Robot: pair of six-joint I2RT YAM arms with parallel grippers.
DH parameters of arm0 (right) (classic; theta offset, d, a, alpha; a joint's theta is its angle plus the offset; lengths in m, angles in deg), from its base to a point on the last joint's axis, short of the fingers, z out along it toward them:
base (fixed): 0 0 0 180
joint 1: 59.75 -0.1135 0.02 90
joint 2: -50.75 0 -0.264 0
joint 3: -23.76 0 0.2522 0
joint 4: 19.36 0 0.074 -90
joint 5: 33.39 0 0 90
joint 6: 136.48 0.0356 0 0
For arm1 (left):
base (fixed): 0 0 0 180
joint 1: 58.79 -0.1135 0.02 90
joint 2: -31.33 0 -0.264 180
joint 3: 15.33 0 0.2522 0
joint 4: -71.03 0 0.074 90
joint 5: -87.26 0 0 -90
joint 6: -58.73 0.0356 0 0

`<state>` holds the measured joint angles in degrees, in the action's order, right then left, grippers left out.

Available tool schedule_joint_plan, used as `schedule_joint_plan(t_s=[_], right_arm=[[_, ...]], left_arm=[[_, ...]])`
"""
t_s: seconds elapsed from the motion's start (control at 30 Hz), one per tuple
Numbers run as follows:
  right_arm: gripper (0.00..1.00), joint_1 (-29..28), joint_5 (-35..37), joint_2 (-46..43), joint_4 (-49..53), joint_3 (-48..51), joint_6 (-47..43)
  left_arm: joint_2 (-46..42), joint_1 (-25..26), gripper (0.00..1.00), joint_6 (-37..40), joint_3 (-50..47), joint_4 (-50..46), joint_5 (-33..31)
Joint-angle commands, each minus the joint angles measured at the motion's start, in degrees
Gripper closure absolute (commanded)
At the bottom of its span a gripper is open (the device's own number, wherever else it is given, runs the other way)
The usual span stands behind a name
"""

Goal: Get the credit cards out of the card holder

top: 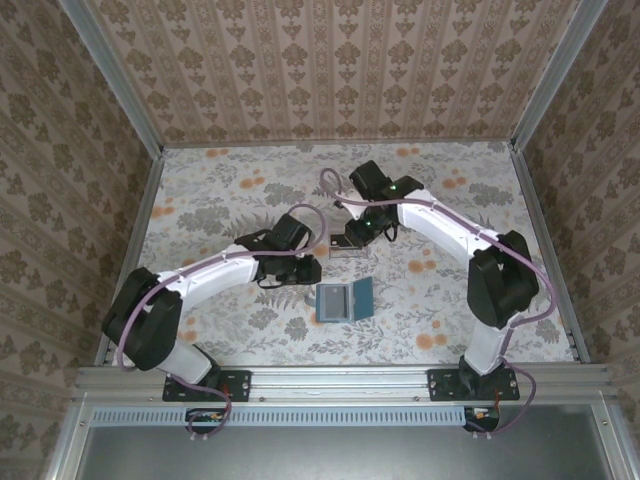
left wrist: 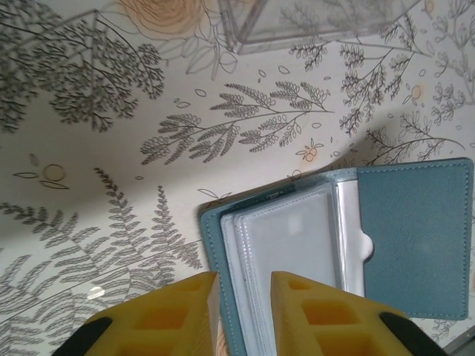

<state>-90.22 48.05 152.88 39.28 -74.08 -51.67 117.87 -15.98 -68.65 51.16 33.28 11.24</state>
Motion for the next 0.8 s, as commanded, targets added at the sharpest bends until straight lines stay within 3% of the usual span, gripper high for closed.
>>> schedule_joint_plan(t_s=[0.0,0.3,0.53,0.77], right_arm=[[0.78,0.2,-5.0,-4.7,-5.0,5.5,17.0],[0.81,0.2,-14.4,-8.0,-10.9,15.8,32.3],[0.84,-0.6,-18.1,-7.9,-13.4,19.4,37.6],[0.84,-1.7,-18.8,-7.6,-13.2,20.1,39.2]], left_arm=[[1.3,0.7,0.77,-0.8,1.4,-1.0,-0.6],[4.3,3.6,0.8,-0.5,0.9,-0.6,2.4],[5.4,4.4,0.81,-0.5,-0.3,0.8,4.5],[5.4,3.3,0.83,0.9,-1.4,-3.0,1.3]])
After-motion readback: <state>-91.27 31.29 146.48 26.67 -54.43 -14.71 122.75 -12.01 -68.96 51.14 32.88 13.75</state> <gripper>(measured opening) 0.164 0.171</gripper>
